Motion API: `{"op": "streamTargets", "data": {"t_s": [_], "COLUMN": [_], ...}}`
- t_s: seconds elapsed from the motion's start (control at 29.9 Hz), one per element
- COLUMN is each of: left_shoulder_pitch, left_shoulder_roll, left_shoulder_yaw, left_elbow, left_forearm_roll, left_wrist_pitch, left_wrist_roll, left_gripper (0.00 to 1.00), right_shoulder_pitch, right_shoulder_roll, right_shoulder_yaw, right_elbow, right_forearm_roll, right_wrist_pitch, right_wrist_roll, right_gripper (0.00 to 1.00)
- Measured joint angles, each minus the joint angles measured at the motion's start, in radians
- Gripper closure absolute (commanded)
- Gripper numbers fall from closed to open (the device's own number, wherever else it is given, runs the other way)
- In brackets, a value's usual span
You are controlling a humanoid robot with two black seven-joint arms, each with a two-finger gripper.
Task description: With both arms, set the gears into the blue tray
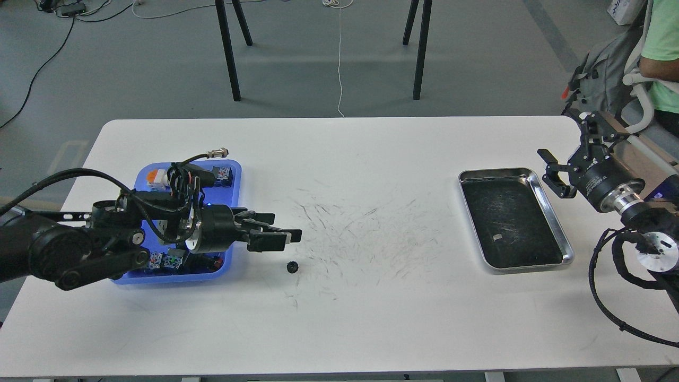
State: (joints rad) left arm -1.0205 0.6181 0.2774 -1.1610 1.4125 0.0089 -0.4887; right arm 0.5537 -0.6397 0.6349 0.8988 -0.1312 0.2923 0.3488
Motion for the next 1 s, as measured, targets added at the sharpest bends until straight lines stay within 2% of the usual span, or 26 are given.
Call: {"op": "streamTargets", "data": {"t_s": [0.33,0.6,0.84,1.0], "left_shoulder_pitch": [0.005,0.000,-0.019,-0.032], "left_shoulder_roll": [0.044,0.051,0.072,0.091], "left_shoulder_yaw": [0.041,0.080,0.122,0.124], "left_elbow": [0.017,0.021,0.012,-0.001], "left_forearm_roll": [0.270,0.327,0.327,0.312], "left_wrist_pitch": [0.127,0.229,0.262,0.237], "left_wrist_roll": [0.000,0.000,0.000,0.000], "left_gripper": [0.04,0.06,0.01,0.00], "right_shoulder_pitch": [-0.008,-0.009,-0.009,-0.008], "right_shoulder_roll": [0.006,0.013,0.014,0.014], "right_shoulder_yaw": [-0.004,-0.012,-0.021,-0.021], "right_elbow": [-0.004,-0.003,-0.004,-0.006], "right_forearm_roll": [-0.005,-0.012,-0.024,-0.041], "right_wrist_pitch": [-0.002,-0.005,-0.005,-0.005], "right_wrist_roll": [0.003,0.003,0.002,0.001], "right_gripper": [0.06,0.06,0.06,0.06]}}
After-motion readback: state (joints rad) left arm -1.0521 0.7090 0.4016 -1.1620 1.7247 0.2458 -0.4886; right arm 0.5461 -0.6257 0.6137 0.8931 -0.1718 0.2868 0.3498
